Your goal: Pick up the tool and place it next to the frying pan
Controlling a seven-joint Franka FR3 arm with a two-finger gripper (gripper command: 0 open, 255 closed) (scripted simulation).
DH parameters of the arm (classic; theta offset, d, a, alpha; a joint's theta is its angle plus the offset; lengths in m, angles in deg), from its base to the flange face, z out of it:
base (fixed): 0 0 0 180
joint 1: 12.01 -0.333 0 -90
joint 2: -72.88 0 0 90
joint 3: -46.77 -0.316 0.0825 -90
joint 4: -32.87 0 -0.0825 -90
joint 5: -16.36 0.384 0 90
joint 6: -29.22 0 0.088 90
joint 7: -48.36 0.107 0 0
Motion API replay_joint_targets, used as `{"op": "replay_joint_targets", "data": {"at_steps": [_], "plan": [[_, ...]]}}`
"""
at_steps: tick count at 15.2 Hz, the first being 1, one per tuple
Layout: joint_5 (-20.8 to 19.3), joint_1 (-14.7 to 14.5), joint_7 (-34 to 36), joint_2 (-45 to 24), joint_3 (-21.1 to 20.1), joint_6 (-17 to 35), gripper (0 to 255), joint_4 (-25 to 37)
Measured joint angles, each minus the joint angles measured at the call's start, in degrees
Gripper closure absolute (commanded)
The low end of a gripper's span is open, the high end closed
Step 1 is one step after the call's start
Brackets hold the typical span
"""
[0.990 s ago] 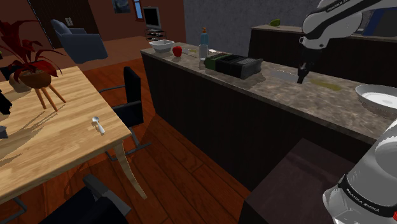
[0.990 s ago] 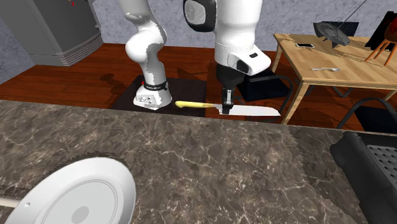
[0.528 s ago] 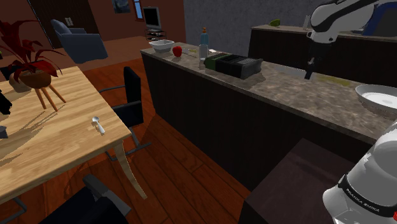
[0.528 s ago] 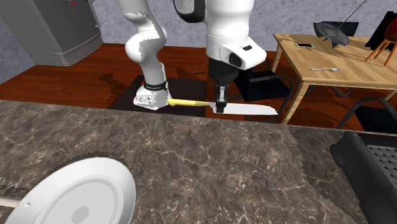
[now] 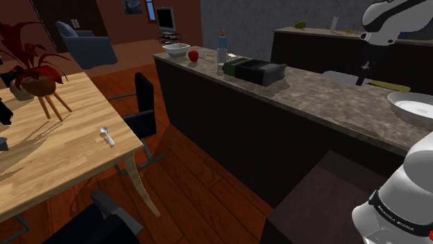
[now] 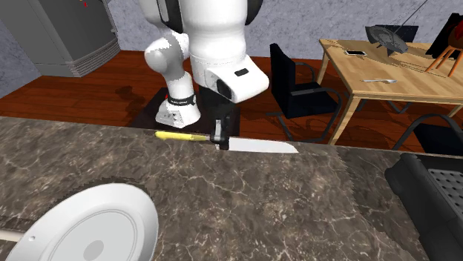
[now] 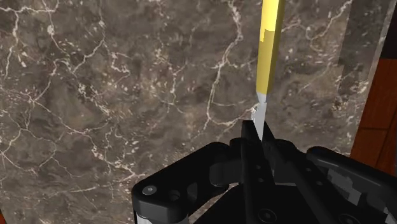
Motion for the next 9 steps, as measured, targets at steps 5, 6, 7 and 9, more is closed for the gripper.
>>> {"op": "replay_joint_targets", "data": {"at_steps": [5,6,7,9], "plan": [[3.12,2.14,-9.24,-4.63,5.43,-0.07,255,3.84],[4.08,2.56,-11.14,-5.85,6.41,-0.22,255,4.86],[5.32,3.08,-13.32,-7.4,7.48,-0.2,255,5.91],[7.36,4.23,-17.08,-9.76,9.12,-0.37,255,7.54]]}}
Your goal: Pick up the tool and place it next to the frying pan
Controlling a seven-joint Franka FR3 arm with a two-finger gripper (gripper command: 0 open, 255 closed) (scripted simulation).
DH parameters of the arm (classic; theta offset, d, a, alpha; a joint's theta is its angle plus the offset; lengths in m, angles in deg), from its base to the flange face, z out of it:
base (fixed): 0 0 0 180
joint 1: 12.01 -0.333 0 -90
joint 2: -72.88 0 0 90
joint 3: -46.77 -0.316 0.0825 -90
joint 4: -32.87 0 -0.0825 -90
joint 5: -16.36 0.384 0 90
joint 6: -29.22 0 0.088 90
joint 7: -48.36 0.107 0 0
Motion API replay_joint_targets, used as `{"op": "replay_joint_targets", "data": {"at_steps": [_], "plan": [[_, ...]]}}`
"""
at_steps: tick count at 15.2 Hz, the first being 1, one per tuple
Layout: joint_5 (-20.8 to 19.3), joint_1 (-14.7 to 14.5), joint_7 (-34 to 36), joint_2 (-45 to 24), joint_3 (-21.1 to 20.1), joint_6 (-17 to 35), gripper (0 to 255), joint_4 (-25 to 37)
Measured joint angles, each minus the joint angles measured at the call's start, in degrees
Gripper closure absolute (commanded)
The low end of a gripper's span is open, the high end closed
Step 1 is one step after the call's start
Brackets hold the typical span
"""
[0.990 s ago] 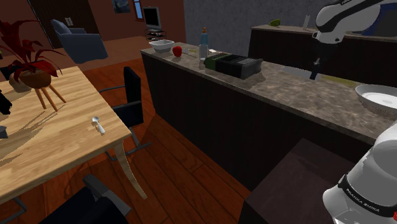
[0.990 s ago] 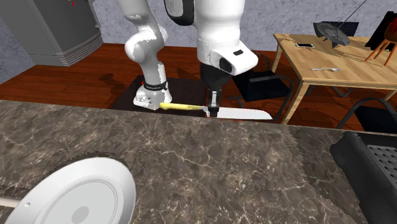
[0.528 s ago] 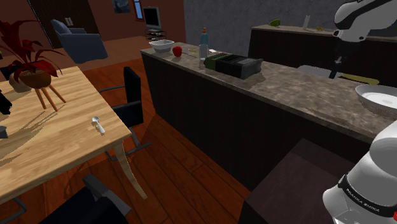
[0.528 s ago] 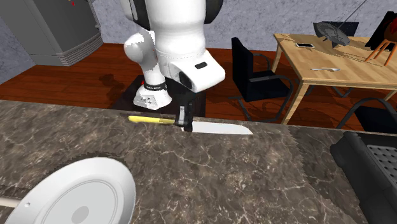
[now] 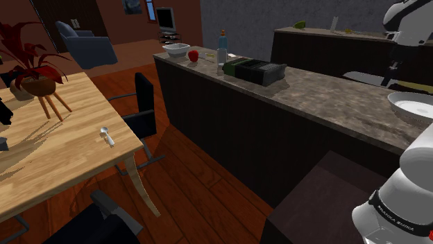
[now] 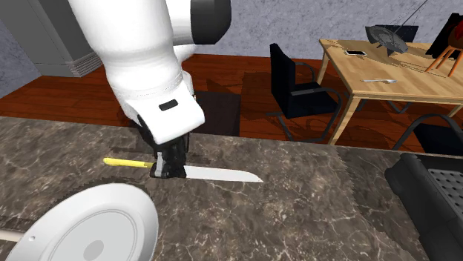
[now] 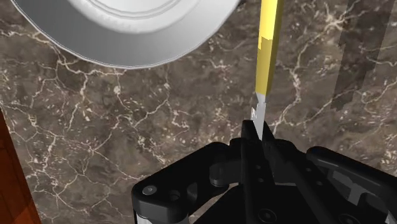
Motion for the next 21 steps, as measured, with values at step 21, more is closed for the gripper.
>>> {"op": "replay_joint_targets", "data": {"at_steps": [21], "plan": [[11.48,2.88,-9.09,-11.3,-1.03,13.11,255,-6.5]]}}
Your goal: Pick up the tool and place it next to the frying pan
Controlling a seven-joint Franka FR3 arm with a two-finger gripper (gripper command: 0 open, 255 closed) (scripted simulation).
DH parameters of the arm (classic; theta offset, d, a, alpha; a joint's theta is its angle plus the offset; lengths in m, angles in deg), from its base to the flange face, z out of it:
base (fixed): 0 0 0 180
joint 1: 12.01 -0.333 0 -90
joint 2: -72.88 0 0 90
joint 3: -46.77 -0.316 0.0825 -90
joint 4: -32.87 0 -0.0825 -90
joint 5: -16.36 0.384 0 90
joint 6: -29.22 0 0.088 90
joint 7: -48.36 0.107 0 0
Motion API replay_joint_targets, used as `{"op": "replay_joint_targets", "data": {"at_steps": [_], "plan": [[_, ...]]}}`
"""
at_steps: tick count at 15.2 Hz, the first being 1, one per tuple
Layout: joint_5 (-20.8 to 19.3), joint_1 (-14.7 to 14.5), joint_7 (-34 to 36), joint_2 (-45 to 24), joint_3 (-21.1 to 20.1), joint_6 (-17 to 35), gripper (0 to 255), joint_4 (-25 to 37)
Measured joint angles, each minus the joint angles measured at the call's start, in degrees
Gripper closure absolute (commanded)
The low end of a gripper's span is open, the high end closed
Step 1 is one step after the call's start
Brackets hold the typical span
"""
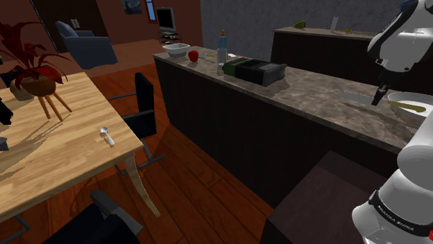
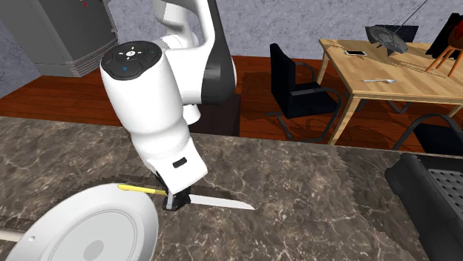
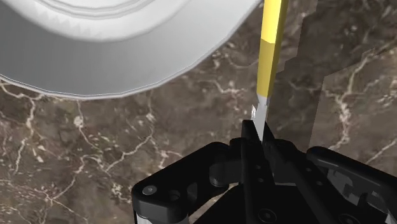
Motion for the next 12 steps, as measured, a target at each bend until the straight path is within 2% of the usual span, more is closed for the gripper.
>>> {"op": "replay_joint_targets", "data": {"at_steps": [5,6,12], "plan": [[0.23,0.07,-0.14,-0.19,-0.08,0.22,255,-0.1],[0.23,0.07,-0.14,-0.19,-0.08,0.22,0,-0.1],[0.24,0.07,-0.15,-0.2,-0.09,0.23,0,-0.1]]}}
